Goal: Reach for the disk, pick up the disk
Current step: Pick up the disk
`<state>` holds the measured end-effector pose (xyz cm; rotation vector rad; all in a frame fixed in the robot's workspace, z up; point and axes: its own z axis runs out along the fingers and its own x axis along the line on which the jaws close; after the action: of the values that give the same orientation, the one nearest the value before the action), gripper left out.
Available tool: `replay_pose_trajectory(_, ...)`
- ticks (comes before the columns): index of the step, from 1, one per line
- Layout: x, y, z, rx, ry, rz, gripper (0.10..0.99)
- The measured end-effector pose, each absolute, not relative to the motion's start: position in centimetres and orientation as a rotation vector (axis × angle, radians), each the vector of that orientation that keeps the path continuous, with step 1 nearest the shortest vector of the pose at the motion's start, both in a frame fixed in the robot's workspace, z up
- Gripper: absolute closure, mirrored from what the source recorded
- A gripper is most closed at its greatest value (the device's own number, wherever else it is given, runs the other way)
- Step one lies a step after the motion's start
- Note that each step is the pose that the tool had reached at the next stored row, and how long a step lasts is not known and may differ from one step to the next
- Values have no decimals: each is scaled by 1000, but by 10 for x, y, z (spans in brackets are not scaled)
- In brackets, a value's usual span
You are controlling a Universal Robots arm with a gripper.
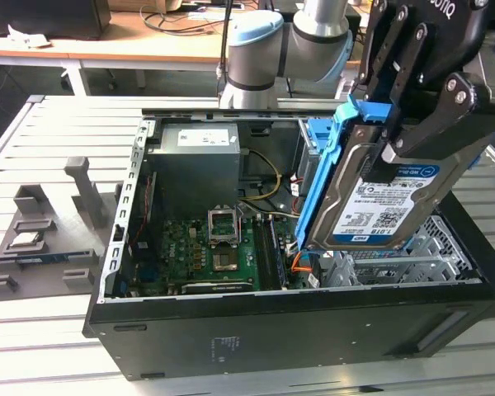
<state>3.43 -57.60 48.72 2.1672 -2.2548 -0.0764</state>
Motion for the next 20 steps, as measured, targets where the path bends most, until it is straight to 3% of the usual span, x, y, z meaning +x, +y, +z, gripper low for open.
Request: replay_pose_trajectory(20,104,-556,459,2168,-2248,-69,718)
